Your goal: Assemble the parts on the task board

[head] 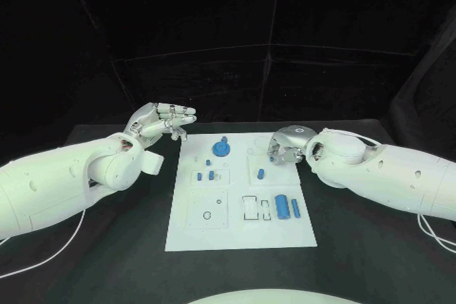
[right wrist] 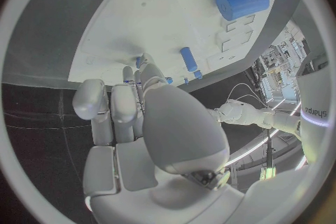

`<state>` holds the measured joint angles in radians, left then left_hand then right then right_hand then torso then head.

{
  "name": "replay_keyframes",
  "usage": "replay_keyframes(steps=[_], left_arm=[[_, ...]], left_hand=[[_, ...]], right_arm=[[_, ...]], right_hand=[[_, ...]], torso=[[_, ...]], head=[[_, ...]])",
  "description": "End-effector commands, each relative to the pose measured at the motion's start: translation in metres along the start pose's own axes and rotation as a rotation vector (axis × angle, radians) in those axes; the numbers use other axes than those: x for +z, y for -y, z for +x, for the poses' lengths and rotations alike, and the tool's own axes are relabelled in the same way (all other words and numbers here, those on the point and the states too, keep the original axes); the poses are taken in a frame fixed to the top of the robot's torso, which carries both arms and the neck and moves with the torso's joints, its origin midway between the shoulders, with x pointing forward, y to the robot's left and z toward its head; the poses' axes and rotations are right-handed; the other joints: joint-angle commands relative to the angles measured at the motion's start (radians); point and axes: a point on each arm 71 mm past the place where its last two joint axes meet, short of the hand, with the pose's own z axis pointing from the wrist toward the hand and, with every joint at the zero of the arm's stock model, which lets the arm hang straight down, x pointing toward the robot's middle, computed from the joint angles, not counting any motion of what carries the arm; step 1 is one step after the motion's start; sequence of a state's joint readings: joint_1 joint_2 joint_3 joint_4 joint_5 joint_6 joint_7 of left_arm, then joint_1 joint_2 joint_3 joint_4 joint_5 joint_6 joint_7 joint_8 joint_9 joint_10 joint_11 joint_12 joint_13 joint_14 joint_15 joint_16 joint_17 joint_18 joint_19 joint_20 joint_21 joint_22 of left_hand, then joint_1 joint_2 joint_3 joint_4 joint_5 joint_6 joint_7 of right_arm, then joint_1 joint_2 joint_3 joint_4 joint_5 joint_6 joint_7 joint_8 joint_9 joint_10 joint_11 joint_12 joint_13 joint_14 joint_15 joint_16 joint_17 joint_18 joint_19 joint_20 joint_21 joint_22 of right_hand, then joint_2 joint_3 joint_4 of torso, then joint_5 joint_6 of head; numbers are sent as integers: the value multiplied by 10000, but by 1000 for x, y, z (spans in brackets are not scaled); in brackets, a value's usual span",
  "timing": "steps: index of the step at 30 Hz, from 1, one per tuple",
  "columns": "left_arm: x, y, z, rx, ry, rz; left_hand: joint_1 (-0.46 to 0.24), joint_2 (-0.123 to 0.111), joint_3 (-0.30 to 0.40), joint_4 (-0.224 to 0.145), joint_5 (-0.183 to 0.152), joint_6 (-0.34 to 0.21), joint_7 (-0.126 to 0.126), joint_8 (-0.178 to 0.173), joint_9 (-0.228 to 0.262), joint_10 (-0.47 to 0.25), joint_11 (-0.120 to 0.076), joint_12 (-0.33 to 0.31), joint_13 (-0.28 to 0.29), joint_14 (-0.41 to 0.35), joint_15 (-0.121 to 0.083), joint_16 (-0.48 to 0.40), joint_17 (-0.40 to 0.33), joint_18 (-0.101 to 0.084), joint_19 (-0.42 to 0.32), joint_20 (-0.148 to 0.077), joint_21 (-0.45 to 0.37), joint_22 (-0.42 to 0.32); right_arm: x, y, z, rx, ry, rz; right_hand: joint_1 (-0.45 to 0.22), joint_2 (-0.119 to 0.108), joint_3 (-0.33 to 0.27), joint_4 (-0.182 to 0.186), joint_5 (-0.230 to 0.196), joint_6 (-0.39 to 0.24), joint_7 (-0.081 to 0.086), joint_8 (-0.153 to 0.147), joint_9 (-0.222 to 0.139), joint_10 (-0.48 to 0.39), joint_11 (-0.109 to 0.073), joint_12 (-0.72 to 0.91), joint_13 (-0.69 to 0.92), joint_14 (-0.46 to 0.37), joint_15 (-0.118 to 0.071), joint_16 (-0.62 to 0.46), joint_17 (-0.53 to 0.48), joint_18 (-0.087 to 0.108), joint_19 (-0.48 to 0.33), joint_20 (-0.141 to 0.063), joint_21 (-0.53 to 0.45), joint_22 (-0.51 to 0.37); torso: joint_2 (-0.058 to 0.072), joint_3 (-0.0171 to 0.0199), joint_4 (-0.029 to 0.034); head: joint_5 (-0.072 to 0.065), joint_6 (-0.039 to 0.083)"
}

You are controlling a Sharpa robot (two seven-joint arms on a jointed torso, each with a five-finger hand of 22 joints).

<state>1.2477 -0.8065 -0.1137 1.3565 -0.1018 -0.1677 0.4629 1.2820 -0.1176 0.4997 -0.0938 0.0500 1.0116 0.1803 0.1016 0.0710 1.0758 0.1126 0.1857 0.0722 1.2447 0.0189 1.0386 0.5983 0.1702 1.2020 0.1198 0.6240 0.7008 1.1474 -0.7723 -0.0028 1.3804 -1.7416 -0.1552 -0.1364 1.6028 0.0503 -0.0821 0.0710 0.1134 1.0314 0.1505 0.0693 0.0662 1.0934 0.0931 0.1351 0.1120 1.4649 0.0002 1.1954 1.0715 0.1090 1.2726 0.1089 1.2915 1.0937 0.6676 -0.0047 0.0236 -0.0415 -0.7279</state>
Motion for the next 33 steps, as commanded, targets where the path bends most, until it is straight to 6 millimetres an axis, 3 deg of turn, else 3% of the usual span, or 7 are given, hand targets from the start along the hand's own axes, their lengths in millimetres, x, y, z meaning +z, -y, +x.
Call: replay_keyframes(steps=[1, 8, 15, 20, 23, 26, 33], left_arm=[[0, 3, -1, -535, 245, 254], [0, 2, -1, -557, 247, 197], [-1, 2, -2, -549, 272, 115], [-1, 1, -3, -545, 282, 69], [-1, 1, -4, -547, 278, 46], [-1, 1, -4, -548, 277, 24], [-1, 1, -7, -515, 345, -11]], left_hand=[[45, 91, -46, 16, 4, 79, -5, 56, -10, 71, -23, 35, 11, -94, 19, -67, -41, 137, -64, -5, -54, -15], [60, 85, -55, 0, 4, 84, 7, 60, -13, 67, -20, 54, 7, -149, 17, -129, -147, 136, -78, -10, -77, -31], [77, 90, -55, -11, 5, 88, 13, 64, -14, 65, -18, 67, 5, -180, 18, -162, -202, 135, -86, -12, -92, -42], [87, 92, -56, -19, 5, 90, 17, 67, -15, 64, -16, 75, 3, -209, 18, -196, -262, 135, -92, -13, -101, -49], [98, 90, -59, -29, 5, 92, 19, 70, -16, 60, -14, 84, 1, -236, 18, -228, -314, 134, -98, -14, -112, -56], [101, 90, -60, -32, 5, 93, 20, 70, -16, 59, -13, 87, 1, -245, 19, -238, -332, 134, -101, -15, -116, -59], [142, 109, -50, -59, 6, 94, 25, 75, -19, 48, -11, 108, -6, -299, 18, -295, -427, 133, -115, -19, -141, -78]], right_arm=[[1, -3, 0, -219, -87, -191], [4, -5, 4, -164, -537, -238], [5, -5, 9, -214, -1046, -108], [6, -4, 11, -340, -1226, -1], [7, -5, 11, -422, -1171, 47], [7, -6, 9, -486, -814, 62], [1, -10, -3, -115, 830, -200]], right_hand=[[138, 28, 161, -17, -105, -13, 24, -53, -11, 109, -15, -67, -89, 204, 49, 82, 40, -74, 72, 31, 57, 38], [310, 204, 787, -151, -459, 161, 34, -25, 1, 377, -40, -136, -331, 241, 30, 235, 201, -121, 213, 15, 228, 297], [286, 145, 1336, -279, -472, 341, 20, -12, 6, 584, -66, -212, -462, 254, 12, 306, 246, -161, 326, -1, 381, 520], [-71, -149, 2263, -426, -465, 480, -8, -48, -8, 789, -74, -389, -487, 248, 3, 353, 237, -199, 392, -3, 526, 717], [-518, -509, 3221, -582, -478, 542, 21, -45, -5, 921, -60, -515, -474, 240, 6, 380, 210, -209, 418, -7, 607, 832], [-564, -538, 3604, -683, -537, 631, 4, -18, 7, 1013, -92, -513, -462, 245, -17, 378, 178, -242, 519, -14, 710, 1000], [-1308, -979, 5409, -1087, -585, 844, -4, -29, 12, 1267, -119, -575, -442, 242, -38, 359, -34, -334, 774, -45, 1034, 1483]], torso=[[12, 7, -17], [5, 5, -11], [5, 6, -14], [5, 2, -18], [6, 2, -16], [-4, 5, -17], [-6, 12, -30]], head=[[-3, -5], [-2, -38], [2, -68], [-13, -83], [-5, -95], [-12, -97], [-1, -73]])
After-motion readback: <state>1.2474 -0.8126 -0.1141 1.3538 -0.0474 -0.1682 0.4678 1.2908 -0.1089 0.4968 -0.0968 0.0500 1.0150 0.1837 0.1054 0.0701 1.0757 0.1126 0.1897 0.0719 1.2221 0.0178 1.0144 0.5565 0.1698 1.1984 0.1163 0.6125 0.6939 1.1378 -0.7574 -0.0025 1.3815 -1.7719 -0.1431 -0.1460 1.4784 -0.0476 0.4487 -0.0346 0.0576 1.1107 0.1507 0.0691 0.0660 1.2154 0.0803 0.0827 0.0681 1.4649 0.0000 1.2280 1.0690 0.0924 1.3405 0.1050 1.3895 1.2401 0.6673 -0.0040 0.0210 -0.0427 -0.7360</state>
